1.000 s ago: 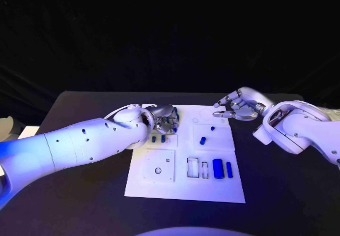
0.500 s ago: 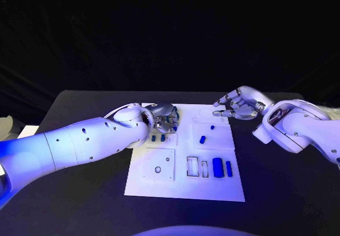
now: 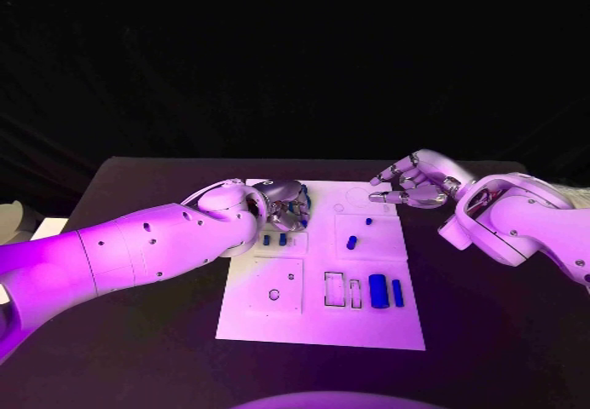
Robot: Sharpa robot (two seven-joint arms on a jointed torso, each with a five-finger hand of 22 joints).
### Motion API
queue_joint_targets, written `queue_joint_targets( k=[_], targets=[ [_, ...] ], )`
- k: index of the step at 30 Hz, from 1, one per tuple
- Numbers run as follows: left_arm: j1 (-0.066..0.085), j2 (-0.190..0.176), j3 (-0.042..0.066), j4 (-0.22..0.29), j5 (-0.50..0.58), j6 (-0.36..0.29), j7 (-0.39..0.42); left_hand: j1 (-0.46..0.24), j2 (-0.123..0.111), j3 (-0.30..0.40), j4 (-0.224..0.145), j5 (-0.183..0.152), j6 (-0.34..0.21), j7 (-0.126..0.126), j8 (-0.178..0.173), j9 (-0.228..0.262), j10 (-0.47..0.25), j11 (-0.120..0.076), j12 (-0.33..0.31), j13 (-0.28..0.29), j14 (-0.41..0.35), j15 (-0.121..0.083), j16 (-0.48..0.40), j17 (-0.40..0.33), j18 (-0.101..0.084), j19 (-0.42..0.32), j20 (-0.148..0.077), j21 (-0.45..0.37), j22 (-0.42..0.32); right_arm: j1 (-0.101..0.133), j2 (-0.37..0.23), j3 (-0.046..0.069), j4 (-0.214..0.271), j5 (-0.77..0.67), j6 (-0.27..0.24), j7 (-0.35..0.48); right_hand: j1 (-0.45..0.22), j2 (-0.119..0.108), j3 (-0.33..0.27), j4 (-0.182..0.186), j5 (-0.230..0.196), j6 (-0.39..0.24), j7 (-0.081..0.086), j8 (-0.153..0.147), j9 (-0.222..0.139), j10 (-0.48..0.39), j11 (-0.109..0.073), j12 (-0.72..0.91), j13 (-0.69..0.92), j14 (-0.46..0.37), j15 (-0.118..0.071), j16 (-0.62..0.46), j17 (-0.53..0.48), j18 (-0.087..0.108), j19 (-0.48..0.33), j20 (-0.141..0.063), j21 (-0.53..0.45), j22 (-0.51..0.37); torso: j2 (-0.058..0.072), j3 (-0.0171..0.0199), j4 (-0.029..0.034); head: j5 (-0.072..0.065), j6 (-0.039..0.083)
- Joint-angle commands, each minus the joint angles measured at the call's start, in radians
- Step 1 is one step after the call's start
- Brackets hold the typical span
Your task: Assemble the parts on the task board
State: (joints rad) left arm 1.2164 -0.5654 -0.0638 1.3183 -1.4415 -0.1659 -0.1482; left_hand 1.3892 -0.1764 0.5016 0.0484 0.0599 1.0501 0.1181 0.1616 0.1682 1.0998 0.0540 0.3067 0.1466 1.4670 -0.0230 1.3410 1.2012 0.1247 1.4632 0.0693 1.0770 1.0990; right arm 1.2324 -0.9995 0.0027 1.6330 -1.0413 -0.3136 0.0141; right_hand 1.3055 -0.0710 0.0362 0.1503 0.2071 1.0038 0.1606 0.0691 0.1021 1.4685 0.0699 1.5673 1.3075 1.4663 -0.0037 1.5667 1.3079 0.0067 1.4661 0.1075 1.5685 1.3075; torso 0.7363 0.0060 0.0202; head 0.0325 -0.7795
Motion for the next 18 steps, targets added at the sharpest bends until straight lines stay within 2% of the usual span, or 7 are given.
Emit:
queue_joint_targets(
  k=[1,10,18],
  targets=[
    [-0.008,0.004,-0.006,0.001,0.004,0.041,0.005,0.001,0.012,0.014,-0.005,0.0,0.018,-0.001,-0.008,-0.004,0.019,0.0,-0.013,-0.007,0.042,-0.009,0.008,-0.003,-0.016,0.012,-0.003,0.001,0.0,0.0,0.0,0.0,0.002,-0.003,0.014,0.007,-0.001,0.012,-0.006,0.001,0.006,-0.003,-0.006,0.001,0.001,0.1,0.003,0.0,0.262,0.104,0.005,0.004,0.263,-0.007,0.105,0.0,0.002,0.263,0.0,0.0002,0.0,0.0,0.001],
    [-0.008,0.005,-0.006,0.0,0.012,0.023,0.014,-0.004,0.023,0.03,-0.017,-0.001,0.038,-0.002,-0.015,-0.012,0.044,-0.003,-0.035,-0.018,0.041,-0.011,0.013,-0.005,-0.014,0.012,-0.005,-0.005,-0.004,0.0,0.0,0.0,0.002,-0.003,0.015,0.006,0.0,0.012,-0.006,0.001,0.005,-0.002,-0.006,0.002,0.001,0.1,0.002,0.0,0.262,0.104,0.005,0.004,0.263,-0.007,0.105,0.0,0.002,0.263,-0.001,0.0004,0.0001,0.0,0.002],
    [-0.008,-0.002,-0.004,0.003,0.027,-0.024,0.016,-0.005,0.029,0.051,-0.035,-0.001,0.048,0.011,-0.029,-0.023,0.06,0.005,-0.064,-0.029,0.041,-0.006,0.017,-0.009,-0.014,0.012,-0.004,-0.014,-0.011,0.0,0.0,0.0,0.002,-0.003,0.015,0.006,0.0,0.012,-0.006,0.001,0.005,-0.002,-0.006,0.002,0.001,0.1,0.002,0.0,0.262,0.104,0.005,0.004,0.263,-0.007,0.105,0.0,0.002,0.263,0.0,-0.0001,-0.0001,-0.001,0.004]
  ],
)
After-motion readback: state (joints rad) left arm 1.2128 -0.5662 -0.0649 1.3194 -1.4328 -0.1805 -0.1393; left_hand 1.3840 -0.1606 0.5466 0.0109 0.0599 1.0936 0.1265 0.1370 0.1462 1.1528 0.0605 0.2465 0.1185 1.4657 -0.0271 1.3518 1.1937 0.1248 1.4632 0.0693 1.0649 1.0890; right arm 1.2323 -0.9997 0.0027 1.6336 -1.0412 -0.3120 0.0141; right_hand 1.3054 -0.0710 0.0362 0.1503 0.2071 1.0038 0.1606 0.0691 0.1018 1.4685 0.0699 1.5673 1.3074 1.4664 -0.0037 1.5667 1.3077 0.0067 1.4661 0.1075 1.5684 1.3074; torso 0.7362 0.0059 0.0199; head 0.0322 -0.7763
